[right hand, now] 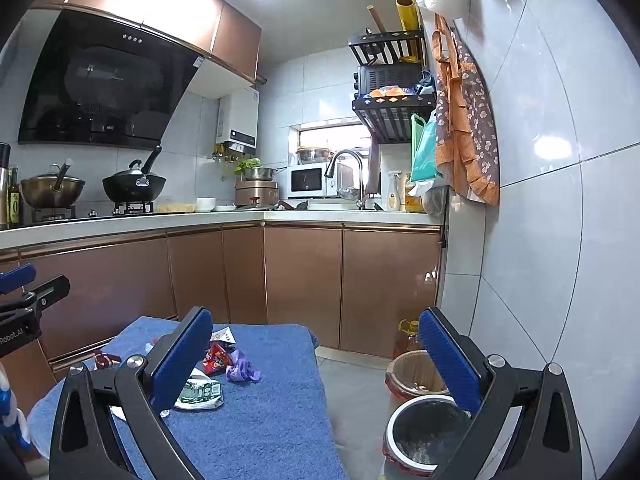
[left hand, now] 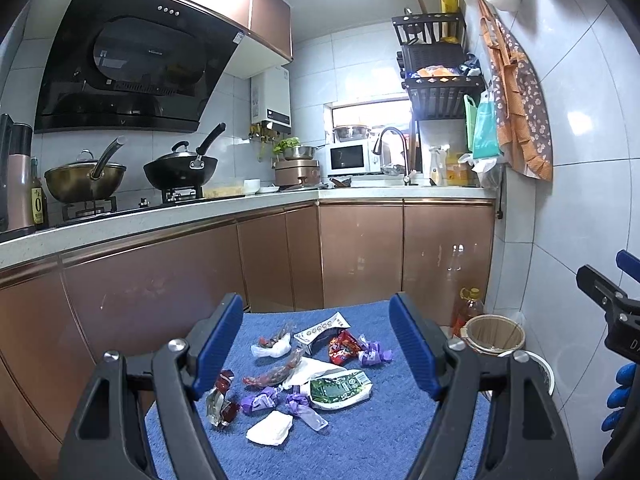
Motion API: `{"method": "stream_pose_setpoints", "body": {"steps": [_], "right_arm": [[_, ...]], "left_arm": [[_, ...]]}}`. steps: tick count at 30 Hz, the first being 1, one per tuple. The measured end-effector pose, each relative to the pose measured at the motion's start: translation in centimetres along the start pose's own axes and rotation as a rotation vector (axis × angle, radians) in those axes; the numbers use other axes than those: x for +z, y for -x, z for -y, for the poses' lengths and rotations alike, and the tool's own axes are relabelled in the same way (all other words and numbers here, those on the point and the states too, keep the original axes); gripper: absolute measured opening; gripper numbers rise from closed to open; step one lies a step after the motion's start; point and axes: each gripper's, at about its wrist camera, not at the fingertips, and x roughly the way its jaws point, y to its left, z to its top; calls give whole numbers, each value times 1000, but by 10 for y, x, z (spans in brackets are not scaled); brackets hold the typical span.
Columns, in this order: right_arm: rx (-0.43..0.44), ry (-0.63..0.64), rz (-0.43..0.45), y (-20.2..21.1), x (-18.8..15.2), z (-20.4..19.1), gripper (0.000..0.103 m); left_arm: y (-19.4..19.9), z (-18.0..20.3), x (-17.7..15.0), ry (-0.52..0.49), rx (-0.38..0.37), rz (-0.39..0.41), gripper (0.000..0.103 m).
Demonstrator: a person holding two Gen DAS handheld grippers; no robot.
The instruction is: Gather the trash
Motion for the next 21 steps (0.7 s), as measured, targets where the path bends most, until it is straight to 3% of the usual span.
{"method": "stream_pose_setpoints", "body": {"steps": [11, 21], "right_arm": [[12, -22, 7, -18, -1, 0, 103], [16, -5, -41, -64, -12, -7, 103]], "left_arm": [[-19, 1, -3, -15, 0, 8, 74], [-66, -2, -14, 9, -24, -73, 74]]}}
